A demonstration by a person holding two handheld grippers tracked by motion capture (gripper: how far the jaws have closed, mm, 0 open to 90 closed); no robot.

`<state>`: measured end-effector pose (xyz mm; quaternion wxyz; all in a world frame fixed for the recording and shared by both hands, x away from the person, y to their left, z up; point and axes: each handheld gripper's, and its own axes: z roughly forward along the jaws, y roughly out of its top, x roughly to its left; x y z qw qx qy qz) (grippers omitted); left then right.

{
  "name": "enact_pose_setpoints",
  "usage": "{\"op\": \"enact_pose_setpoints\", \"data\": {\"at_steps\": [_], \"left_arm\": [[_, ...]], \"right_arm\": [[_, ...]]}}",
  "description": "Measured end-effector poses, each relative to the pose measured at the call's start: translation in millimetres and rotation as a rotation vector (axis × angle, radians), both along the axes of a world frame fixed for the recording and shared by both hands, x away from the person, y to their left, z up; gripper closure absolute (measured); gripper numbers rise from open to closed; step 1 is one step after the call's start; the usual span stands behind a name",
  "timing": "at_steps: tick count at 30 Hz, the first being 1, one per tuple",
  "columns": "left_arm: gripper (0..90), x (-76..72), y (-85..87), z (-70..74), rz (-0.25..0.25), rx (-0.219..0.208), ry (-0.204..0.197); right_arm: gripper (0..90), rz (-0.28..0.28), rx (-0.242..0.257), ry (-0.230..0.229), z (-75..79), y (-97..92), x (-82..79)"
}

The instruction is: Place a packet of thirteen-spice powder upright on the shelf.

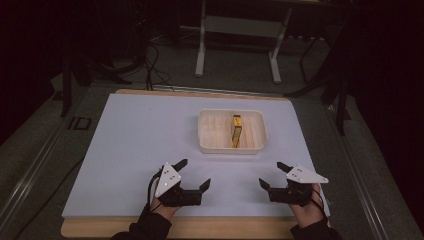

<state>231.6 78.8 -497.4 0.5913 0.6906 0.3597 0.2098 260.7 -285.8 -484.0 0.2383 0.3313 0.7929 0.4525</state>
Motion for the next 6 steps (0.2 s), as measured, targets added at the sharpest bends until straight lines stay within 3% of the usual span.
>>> {"op": "enact_pose_setpoints", "data": {"at_steps": [6], "left_arm": [[4.3,-0.1,-0.7,-0.8,-0.006,0.002,0.002]], "right_arm": [[13.9,-0.015,-0.008,0.001,-1.4,-2.9,3.0]]}}
